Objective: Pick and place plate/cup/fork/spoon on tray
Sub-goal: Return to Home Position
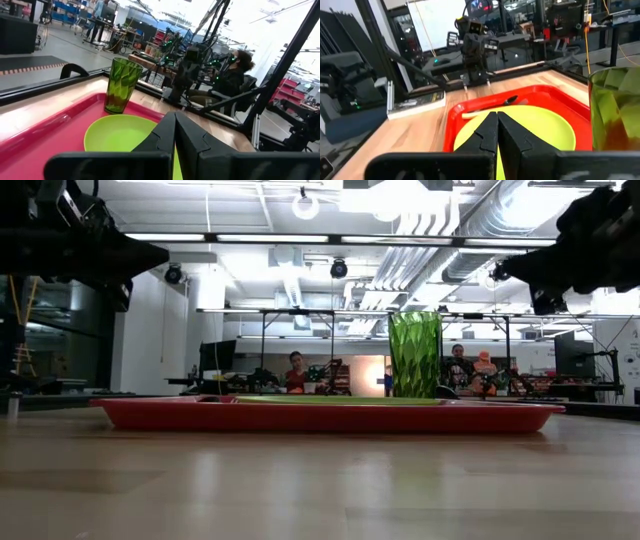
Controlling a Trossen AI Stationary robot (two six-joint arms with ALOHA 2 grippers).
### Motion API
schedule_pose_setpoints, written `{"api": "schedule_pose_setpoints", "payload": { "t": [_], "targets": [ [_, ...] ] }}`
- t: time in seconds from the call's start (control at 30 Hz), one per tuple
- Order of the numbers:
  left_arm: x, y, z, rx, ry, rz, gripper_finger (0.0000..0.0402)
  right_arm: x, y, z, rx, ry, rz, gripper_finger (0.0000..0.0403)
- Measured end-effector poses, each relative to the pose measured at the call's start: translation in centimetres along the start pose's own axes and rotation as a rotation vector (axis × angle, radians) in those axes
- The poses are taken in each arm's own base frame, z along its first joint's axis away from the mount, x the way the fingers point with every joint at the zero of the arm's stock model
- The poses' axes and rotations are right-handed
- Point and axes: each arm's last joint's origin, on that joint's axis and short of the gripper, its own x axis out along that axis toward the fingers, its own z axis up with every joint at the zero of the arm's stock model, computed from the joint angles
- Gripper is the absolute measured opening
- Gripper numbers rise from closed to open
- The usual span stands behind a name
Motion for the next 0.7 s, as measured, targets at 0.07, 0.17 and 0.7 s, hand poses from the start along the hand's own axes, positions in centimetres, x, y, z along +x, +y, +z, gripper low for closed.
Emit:
{"api": "schedule_pose_setpoints", "payload": {
  "t": [0.07,0.17,0.7],
  "targets": [
    [0.0,0.0,0.0,0.001,0.0,0.0,0.0001,0.1,-0.01,-0.14,0.001,0.017,-0.002,0.0],
    [0.0,0.0,0.0,0.0,0.0,0.0,0.0001,0.31,-0.03,-0.42,0.011,0.05,-0.008,0.0],
    [0.0,0.0,0.0,0.0,0.0,0.0,0.0001,0.49,-0.03,-0.73,0.013,0.086,-0.008,0.0]
  ]
}}
